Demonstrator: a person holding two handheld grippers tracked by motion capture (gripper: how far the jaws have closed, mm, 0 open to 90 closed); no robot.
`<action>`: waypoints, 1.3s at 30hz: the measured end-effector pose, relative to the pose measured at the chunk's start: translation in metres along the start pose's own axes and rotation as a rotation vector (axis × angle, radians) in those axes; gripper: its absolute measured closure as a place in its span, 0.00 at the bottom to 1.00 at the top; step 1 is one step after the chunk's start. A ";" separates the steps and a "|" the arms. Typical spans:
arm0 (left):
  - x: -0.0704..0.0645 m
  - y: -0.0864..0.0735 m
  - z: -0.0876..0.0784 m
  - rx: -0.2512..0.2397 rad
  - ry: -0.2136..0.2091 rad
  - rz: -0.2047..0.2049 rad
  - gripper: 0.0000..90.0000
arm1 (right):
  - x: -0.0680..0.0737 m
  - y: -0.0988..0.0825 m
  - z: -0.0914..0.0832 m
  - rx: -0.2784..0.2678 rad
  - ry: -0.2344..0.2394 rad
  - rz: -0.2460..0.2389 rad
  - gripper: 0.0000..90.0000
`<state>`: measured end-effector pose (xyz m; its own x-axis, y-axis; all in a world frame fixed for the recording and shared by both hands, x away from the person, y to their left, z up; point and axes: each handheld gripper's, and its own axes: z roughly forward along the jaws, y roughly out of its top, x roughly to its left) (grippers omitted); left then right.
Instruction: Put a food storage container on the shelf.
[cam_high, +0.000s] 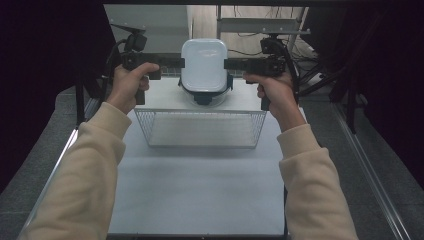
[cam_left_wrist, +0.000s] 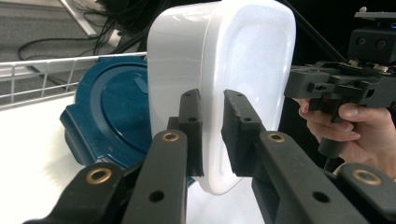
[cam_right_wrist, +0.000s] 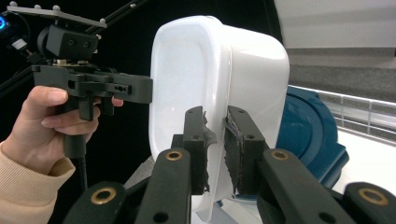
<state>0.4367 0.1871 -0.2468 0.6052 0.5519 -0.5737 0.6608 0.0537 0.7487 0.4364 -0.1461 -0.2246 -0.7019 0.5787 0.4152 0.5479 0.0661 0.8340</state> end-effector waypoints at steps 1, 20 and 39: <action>0.000 0.000 0.000 0.000 0.000 0.000 0.87 | -0.002 0.000 0.002 0.002 -0.003 0.007 0.87; 0.035 0.023 0.024 -0.003 -0.049 -0.212 0.83 | -0.055 0.011 0.026 -0.016 0.049 0.314 0.82; 0.044 0.018 0.030 -0.033 -0.003 -0.190 0.59 | -0.064 0.009 0.037 -0.044 0.043 0.345 0.55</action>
<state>0.4885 0.1874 -0.2686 0.4722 0.5265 -0.7070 0.7484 0.1842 0.6371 0.5029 -0.1525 -0.2565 -0.4977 0.5255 0.6900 0.7368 -0.1636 0.6560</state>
